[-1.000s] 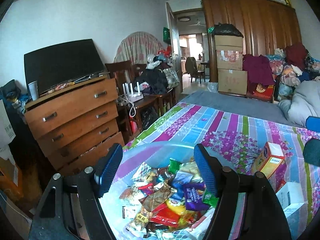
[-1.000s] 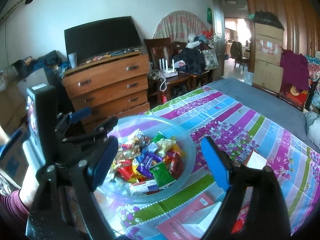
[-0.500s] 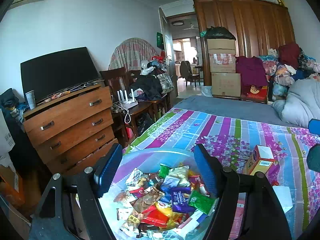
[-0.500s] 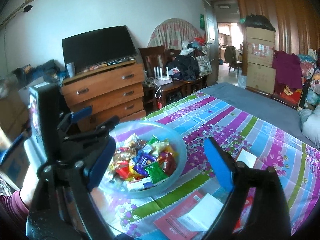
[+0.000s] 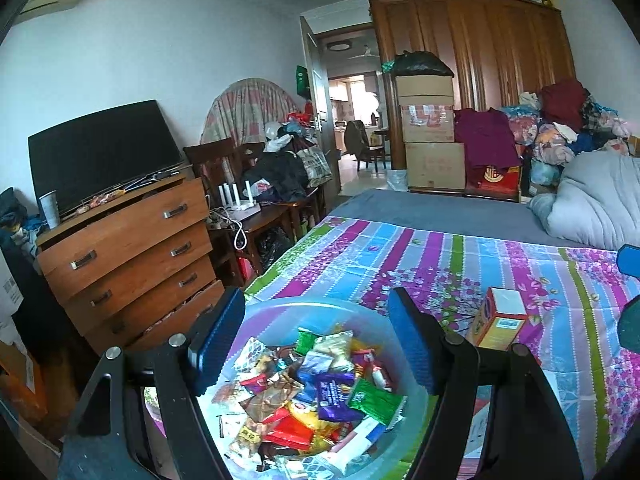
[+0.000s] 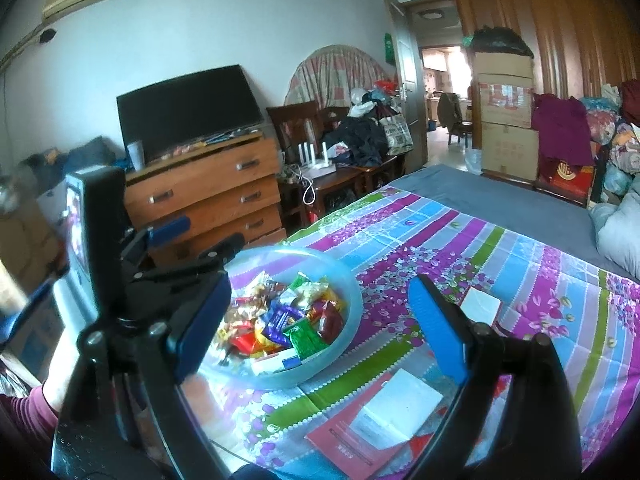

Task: Organize snacks
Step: 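Lift both open tools up away from the basin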

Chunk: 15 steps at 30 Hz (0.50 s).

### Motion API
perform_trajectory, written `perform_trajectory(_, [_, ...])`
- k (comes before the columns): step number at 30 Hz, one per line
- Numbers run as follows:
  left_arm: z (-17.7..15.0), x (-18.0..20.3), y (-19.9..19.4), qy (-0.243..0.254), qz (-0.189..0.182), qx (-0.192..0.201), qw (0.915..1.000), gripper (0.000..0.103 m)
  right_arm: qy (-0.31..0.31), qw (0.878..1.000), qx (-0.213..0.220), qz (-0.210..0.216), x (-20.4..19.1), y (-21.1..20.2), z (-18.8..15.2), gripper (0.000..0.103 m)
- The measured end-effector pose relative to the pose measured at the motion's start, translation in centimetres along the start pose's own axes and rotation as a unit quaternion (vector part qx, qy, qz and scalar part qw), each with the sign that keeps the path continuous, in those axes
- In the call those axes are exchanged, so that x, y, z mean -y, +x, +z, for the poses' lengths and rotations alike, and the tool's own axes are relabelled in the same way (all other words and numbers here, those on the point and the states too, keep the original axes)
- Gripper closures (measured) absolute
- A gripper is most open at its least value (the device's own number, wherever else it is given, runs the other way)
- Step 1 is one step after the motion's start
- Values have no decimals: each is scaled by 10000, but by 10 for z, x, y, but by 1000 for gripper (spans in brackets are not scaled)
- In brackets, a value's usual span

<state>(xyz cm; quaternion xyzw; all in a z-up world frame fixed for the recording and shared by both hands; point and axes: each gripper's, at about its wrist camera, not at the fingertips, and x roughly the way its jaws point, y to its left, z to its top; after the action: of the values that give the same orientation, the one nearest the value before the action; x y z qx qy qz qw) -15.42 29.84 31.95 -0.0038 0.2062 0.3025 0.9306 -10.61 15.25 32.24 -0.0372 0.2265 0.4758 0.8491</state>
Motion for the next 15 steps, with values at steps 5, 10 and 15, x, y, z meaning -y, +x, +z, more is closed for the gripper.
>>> perform_trajectory(5, [4,8,-2,22,-120,-8,9999,28,129,9999,61,-27,7,-11,-3,11])
perform_trajectory(10, [4,12,-3,48,-214,-44,9997,28,254,9996,104,-75,12,-18,-6,7])
perform_trajectory(15, [5,13,-3,60,-248,-58,9997,28,279,9995,75,-83,14,-18,-8,7])
